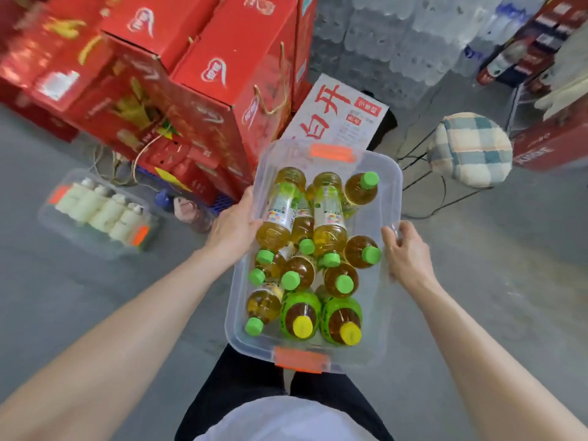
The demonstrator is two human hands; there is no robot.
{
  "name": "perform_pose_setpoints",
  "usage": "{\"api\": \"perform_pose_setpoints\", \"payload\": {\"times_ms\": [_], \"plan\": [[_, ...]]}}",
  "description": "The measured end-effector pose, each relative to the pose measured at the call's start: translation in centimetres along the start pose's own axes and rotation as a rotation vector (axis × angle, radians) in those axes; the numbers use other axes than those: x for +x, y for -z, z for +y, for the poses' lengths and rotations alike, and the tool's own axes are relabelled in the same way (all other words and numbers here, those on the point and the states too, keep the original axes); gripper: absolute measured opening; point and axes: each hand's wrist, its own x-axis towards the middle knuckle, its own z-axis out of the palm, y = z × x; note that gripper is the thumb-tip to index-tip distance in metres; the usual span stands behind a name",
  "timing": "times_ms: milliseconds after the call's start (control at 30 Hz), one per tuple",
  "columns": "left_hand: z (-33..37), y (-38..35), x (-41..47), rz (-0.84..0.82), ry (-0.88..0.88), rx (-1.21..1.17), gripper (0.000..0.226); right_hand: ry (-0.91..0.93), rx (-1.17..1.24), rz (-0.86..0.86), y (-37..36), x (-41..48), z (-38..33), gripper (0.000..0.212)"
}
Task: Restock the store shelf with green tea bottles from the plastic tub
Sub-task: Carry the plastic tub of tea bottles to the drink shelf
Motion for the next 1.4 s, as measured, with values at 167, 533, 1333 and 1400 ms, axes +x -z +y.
{"api": "perform_pose_setpoints", "payload": {"times_ms": [167, 533, 1333, 1400], "plan": [[-5.4, -1.9, -11.9, 0.126, 0.204, -0.143, 0.071, 0.203, -0.127, -0.114, -3.3, -5.7, 0.3, 0.028], [-22.6, -6.7, -37.5, 0.394, 0.692, -0.484, 0.071, 0.633, -0.441, -0.447, -18.8, -22.7, -5.3, 0.026], [-50.1, -13.2, -87.1, 1.269, 1.747, -1.042, 0.056, 1.541, -1.021, -1.185, -65.6, -80.7, -11.2, 0.027], [-49.9, -14.6, -89.5, 1.364, 1.825, -1.117, 0.055, 1.642, -1.087, -1.248, -67.7, -85.7, -9.9, 0.021]]}}
